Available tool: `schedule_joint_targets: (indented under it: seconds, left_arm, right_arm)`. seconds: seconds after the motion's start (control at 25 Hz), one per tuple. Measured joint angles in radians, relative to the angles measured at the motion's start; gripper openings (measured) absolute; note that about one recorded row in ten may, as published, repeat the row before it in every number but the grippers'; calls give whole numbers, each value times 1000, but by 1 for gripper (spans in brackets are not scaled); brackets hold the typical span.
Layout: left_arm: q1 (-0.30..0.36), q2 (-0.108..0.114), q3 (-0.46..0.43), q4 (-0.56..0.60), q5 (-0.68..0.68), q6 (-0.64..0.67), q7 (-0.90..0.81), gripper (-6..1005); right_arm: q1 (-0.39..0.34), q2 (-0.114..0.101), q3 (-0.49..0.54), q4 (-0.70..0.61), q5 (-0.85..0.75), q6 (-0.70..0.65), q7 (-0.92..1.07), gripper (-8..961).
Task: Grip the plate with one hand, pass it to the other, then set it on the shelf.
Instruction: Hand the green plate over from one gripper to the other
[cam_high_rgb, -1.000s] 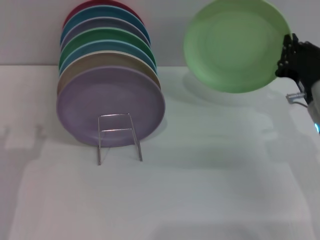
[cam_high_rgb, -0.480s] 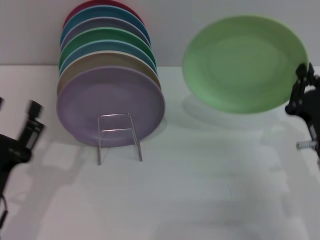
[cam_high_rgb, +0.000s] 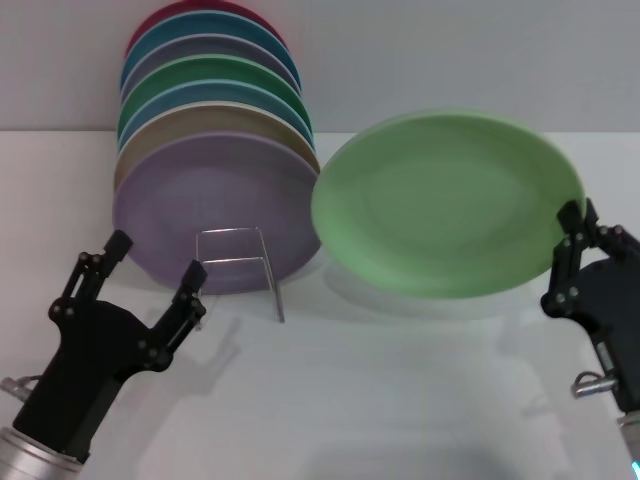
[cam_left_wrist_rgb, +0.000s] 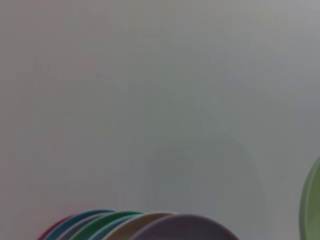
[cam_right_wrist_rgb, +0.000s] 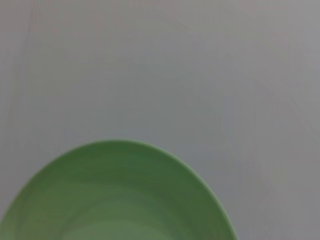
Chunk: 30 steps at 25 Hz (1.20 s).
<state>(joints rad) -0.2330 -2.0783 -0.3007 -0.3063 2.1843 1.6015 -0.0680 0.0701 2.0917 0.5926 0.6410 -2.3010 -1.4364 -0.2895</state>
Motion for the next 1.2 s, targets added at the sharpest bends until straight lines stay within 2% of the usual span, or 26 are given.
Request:
schedule_joint_targets:
  seconds: [0.16, 0.36, 0.72, 1.2]
  left_arm:
    - [-1, 0, 11, -18, 0, -40, 14, 765]
    - [-12, 0, 18, -29, 0, -70, 16, 756]
    - [-38, 0, 33, -43, 0, -113, 18, 740]
    - [-66, 0, 49, -71, 2, -159, 19, 718]
  right_arm:
    - [2, 1, -136, 49, 143, -4, -124, 20]
    - [8, 1, -215, 92, 230, -6, -213, 20]
    - [13, 1, -293, 162, 320, -13, -351, 19]
    - [34, 1, -336, 204, 326, 23, -472, 19]
